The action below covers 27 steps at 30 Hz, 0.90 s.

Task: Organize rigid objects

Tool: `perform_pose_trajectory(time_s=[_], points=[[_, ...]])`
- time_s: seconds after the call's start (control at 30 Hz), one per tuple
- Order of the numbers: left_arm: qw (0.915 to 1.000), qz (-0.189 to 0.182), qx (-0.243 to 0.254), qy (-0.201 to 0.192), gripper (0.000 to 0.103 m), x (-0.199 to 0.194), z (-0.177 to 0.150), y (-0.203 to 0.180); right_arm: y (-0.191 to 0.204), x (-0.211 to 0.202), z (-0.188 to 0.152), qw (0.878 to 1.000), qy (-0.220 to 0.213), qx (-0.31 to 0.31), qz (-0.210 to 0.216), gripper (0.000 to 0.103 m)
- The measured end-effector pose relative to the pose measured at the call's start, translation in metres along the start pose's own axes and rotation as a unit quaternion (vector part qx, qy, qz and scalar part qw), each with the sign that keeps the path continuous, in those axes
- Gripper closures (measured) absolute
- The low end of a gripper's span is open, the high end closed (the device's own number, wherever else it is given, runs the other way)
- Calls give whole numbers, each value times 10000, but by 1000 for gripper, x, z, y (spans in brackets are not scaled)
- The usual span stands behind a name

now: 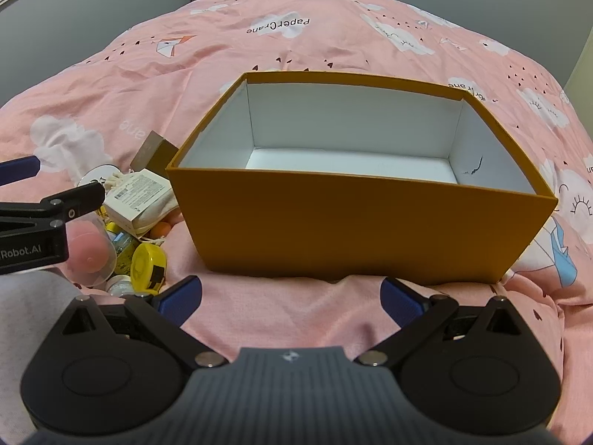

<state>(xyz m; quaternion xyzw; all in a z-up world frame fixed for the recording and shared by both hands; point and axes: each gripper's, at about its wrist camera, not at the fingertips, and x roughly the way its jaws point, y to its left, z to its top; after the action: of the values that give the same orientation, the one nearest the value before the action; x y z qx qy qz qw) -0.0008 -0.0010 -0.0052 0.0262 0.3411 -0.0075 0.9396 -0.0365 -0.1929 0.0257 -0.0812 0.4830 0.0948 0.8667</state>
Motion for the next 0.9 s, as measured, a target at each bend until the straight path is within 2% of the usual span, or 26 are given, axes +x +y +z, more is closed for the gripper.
perform_pose_trajectory(time_s=[0.23, 0.33, 0.43, 0.5, 0.57, 0.6, 0.77, 0.9], points=[[10000, -35, -61, 51, 0, 1, 0, 2, 0, 2, 2, 10000, 6, -77, 47, 2], [9993, -245, -231, 153, 0, 5, -1, 13, 3, 2, 7, 9994, -85, -295, 136, 3], [9976, -408, -435, 346, 13, 8, -2, 26, 10, 3, 17, 9976, -172, -550, 387, 3], [9961, -505, -498, 532, 18, 10, -3, 33, 17, 6, 25, 9954, -152, -741, 589, 7], [9941, -643, -543, 682, 30, 10, -6, 39, 25, 12, 31, 9928, -67, -898, 792, 24], [9929, -702, -560, 775, 32, 10, -8, 43, 29, 15, 35, 9913, -1, -949, 916, 27], [9850, -882, -824, 1233, 57, 16, -20, 61, 50, 34, 45, 9790, 438, -1128, 1641, 47], [9821, -761, -1073, 1348, 68, 20, -20, 77, 73, 35, 48, 9680, 491, -1610, 1861, 52]])
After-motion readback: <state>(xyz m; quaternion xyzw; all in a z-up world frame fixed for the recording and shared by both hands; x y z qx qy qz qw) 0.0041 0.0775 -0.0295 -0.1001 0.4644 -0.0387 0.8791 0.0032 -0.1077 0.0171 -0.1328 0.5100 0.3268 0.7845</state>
